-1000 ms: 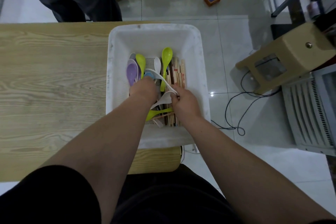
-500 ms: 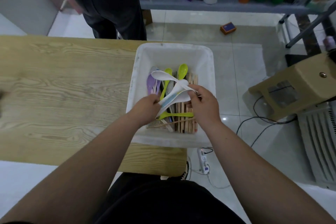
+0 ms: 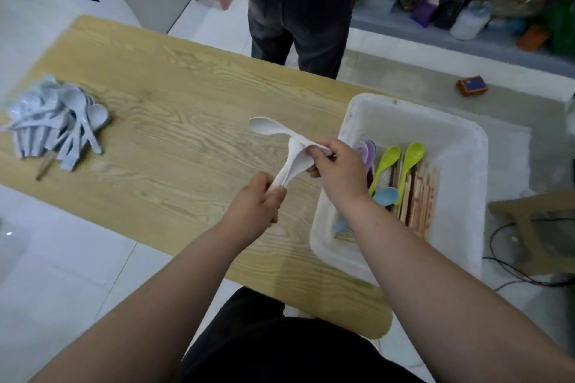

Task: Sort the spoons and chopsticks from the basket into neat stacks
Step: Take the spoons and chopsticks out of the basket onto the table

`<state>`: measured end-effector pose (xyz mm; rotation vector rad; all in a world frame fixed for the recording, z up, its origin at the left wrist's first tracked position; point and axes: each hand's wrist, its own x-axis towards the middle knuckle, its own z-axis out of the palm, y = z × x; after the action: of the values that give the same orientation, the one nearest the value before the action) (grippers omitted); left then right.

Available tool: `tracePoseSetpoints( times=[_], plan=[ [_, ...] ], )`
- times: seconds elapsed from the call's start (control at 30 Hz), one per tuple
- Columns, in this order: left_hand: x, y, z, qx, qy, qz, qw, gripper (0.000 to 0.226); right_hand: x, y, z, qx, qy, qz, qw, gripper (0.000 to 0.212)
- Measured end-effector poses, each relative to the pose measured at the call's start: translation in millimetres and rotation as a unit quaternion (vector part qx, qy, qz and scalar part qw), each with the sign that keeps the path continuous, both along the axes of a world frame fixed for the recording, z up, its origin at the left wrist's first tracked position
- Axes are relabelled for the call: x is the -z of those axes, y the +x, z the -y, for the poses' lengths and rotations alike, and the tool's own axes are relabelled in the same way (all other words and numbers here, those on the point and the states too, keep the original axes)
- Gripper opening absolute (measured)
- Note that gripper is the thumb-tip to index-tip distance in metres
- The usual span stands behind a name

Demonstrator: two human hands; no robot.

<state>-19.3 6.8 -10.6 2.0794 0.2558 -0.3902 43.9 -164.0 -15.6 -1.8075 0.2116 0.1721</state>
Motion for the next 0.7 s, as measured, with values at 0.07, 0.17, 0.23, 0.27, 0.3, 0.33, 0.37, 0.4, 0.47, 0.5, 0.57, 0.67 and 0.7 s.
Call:
tracePoseSetpoints(
  times=[0.07, 0.17, 0.23, 0.27, 0.3, 0.33, 0.37, 0.4, 0.47, 0.5, 0.57, 0.67, 0.7],
  plan=[
    [6.5, 4.1, -33.1, -0.03, -0.01, -0.01, 0.999, 0.012, 5.3, 16.4, -41.2, -0.016, 0.013, -0.012, 1.0, 0.01],
    [25.8, 11.3, -88.2, -0.087, 0.01, -0.028, 0.996, 0.014, 26.1, 37.9, -104.4, -0.066, 0.039, -0.057, 0.995, 0.019],
    [41.7, 14.9, -124.7, -0.107, 0.028, -0.035, 0.993, 0.015, 45.7, 46.9, -143.2, -0.088, 0.07, -0.101, 0.988, 0.022],
    [49.3, 17.1, -141.8, -0.106, 0.044, -0.04, 0.993, 0.015, 55.7, 50.0, -161.1, -0.088, 0.084, -0.121, 0.985, 0.021],
    [56.8, 19.7, -157.1, -0.101, 0.059, -0.042, 0.992, 0.016, 64.9, 52.1, -177.1, -0.08, 0.096, -0.138, 0.982, 0.02],
    [64.3, 22.7, -171.5, -0.097, 0.071, -0.041, 0.992, 0.015, 73.4, 53.7, -191.5, -0.063, 0.113, -0.153, 0.98, 0.019],
    [71.7, 26.8, -184.5, -0.099, 0.077, -0.042, 0.991, 0.015, 80.1, 55.2, -203.9, -0.035, 0.132, -0.167, 0.977, 0.019],
    [78.8, 31.5, -196.5, -0.107, 0.081, -0.043, 0.99, 0.015, 85.7, 56.8, -213.3, 0.0, 0.152, -0.178, 0.972, 0.018],
    [92.5, 41.6, -219.2, -0.131, 0.104, -0.04, 0.985, 0.017, 96.5, 60.3, -225.4, 0.055, 0.152, -0.186, 0.969, 0.021],
    [99.4, 46.9, -229.1, -0.139, 0.122, -0.036, 0.982, 0.017, 102.7, 60.8, -229.0, 0.062, 0.126, -0.181, 0.973, 0.021],
    [111.7, 58.7, -244.1, -0.154, 0.15, -0.029, 0.976, 0.017, 115.0, 58.2, -235.9, 0.043, 0.062, -0.165, 0.983, 0.017],
    [127.9, 78.6, -259.7, -0.185, 0.161, -0.026, 0.969, 0.012, 129.2, 52.6, -252.8, -0.031, -0.073, -0.138, 0.987, 0.012],
    [133.7, 84.6, -264.8, -0.191, 0.165, -0.033, 0.967, 0.01, 130.9, 52.8, -259.9, -0.062, -0.123, -0.134, 0.981, 0.011]
  ],
)
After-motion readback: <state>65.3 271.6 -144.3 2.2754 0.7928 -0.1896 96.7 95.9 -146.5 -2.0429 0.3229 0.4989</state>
